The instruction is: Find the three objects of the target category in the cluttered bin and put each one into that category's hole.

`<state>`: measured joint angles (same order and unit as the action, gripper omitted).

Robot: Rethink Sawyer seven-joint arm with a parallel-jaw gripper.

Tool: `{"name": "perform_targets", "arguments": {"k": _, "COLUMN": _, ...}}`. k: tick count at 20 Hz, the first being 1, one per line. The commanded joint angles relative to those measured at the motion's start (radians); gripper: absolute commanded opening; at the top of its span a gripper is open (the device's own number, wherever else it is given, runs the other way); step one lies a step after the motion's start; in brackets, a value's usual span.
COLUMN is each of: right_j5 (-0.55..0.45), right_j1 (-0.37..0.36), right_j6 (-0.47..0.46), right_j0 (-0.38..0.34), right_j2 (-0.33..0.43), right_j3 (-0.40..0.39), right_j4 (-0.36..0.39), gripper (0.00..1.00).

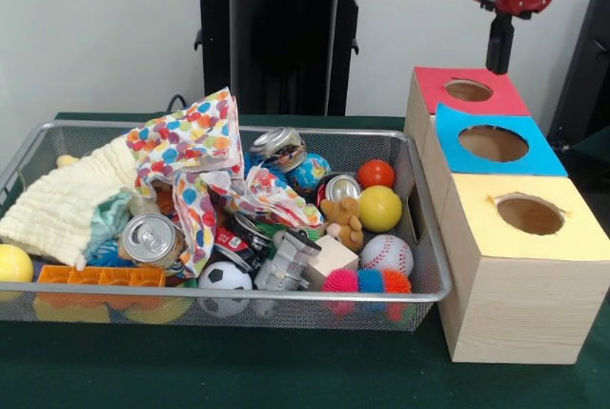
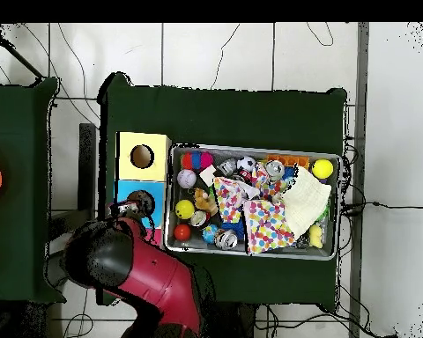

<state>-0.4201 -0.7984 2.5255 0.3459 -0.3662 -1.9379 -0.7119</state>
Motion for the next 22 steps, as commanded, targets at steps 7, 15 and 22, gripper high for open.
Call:
{"name": "perform_targets", "arguments": {"k": 7, "right_j5": -0.068, "right_j1": -0.024, "right_j6": 0.019, "right_j0": -0.191, "right_j2": 0.019, "right_j3": 0.073, "right_j4": 0.108, "gripper": 0.00}}
{"name": "perform_targets", "arguments": {"k": 15, "right_j5": -0.136, "right_j1": 0.005, "right_j6": -0.098, "right_j0": -0.309, "right_j2": 0.033, "right_j3": 0.199, "right_j4": 0.265, "gripper": 0.00}}
{"name": "perform_targets", "arguments": {"k": 22, "right_j5": -0.284, "right_j1": -0.070, "right_j6": -0.248, "right_j0": -0.391, "right_j2": 0.103, "right_j3": 0.294, "right_j4": 0.454, "gripper": 0.00}}
